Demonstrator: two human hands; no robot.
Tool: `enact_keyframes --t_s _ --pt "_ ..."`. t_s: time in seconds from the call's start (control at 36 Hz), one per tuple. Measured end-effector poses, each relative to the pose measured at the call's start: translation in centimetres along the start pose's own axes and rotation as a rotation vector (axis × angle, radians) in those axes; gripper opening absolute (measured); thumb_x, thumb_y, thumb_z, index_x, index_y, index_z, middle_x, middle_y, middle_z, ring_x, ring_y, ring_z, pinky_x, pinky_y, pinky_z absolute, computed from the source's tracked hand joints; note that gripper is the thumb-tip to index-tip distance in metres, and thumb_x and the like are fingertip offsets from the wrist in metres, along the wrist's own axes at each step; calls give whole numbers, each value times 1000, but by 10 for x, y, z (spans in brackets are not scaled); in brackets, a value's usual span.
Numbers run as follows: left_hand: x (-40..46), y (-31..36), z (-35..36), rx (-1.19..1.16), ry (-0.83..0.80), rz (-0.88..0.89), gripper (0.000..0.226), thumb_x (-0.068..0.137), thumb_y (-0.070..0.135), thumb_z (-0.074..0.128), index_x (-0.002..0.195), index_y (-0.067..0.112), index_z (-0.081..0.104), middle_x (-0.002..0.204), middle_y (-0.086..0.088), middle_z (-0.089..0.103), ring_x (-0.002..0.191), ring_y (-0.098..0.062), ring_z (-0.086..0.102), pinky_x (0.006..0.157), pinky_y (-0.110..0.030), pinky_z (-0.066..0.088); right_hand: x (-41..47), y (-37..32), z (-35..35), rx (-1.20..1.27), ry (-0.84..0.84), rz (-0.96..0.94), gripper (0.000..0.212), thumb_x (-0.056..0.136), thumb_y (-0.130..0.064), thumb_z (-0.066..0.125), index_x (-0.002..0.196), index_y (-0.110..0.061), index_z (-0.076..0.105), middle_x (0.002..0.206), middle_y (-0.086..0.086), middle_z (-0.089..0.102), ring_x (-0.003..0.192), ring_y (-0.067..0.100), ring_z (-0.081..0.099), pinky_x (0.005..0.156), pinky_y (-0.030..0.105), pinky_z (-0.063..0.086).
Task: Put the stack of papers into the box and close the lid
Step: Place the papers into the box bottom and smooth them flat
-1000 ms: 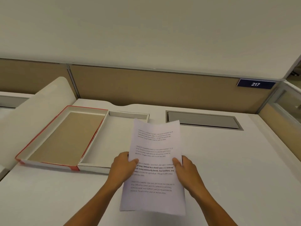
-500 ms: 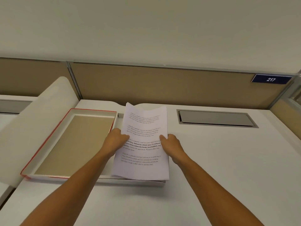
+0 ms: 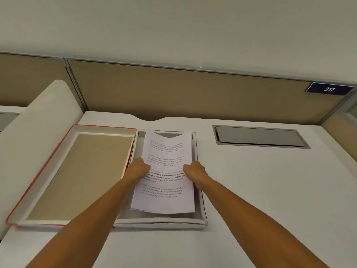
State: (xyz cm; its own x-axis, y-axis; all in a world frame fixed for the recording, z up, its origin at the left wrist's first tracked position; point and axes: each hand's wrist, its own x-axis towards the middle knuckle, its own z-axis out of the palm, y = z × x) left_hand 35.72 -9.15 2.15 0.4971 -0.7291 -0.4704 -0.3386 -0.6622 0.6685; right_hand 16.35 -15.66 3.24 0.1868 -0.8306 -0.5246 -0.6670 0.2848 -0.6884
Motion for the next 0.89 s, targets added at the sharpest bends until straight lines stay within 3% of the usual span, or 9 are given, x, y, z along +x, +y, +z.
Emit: enact_keyframes --t_s 0.08,0.19,0.28,0.36,0.44,0.56,0.67,0.78,0.89 --pt "6 -6 3 -10 -13 -21 3 95 12 50 95 9 50 74 2 54 64 -15 55 49 -25 41 6 0 4 10 -13 15 16 96 -19 43 102 -12 55 86 -1 60 79 17 60 72 28 51" --pt "13 -11 5 -36 -23 -42 5 94 11 49 95 7 51 75 0 56 67 -17 57 52 -27 44 12 -1 9 13 -16 49 15 93 -17 44 99 -10 55 94 5 62 89 24 63 82 34 55" --pt "17 -11 5 -71 -35 -54 6 95 10 48 96 7 52 77 -2 58 69 -20 59 58 -29 48 17 -2 10 14 -9 64 21 92 -17 44 103 -7 60 96 8 64 83 22 60 77 32 52" --pt "19 -11 5 -68 -36 -64 5 95 9 46 96 7 51 77 -3 56 68 -19 57 51 -28 44 20 -2 11 -8 1 72 13 92 -15 44 96 -9 55 83 1 58 75 18 57 73 29 49" --pt "20 -11 6 -44 -38 -79 4 96 7 45 95 6 49 76 -3 54 66 -18 54 49 -27 42 22 -1 11 -18 8 81 14 92 -13 44 96 -8 56 84 3 57 73 17 55 71 28 47" --pt "20 -11 5 -1 -40 -93 7 95 10 46 97 4 50 78 -5 56 67 -20 56 58 -30 46 23 -2 8 -16 -66 79 28 94 -9 43 115 0 59 106 13 65 91 24 60 80 31 50" --pt "15 -13 -1 -31 -57 -91 18 95 18 48 99 3 56 98 -14 65 93 -34 65 79 -39 53 17 -6 9 -58 -124 89 34 96 -8 45 128 3 52 129 18 61 116 32 61 101 39 52" --pt "11 -13 0 6 -19 -45 22 96 28 51 99 7 56 94 -9 60 84 -28 60 71 -34 46 12 -11 16 -130 -150 108 51 97 -9 47 143 7 35 140 19 51 123 30 55 100 34 49" --pt "10 -12 6 116 48 15 29 94 32 55 76 9 49 77 -1 54 63 -16 52 57 -27 40 8 -11 22 -227 -91 96 83 97 -16 50 153 7 -7 159 23 22 140 34 37 110 37 42"
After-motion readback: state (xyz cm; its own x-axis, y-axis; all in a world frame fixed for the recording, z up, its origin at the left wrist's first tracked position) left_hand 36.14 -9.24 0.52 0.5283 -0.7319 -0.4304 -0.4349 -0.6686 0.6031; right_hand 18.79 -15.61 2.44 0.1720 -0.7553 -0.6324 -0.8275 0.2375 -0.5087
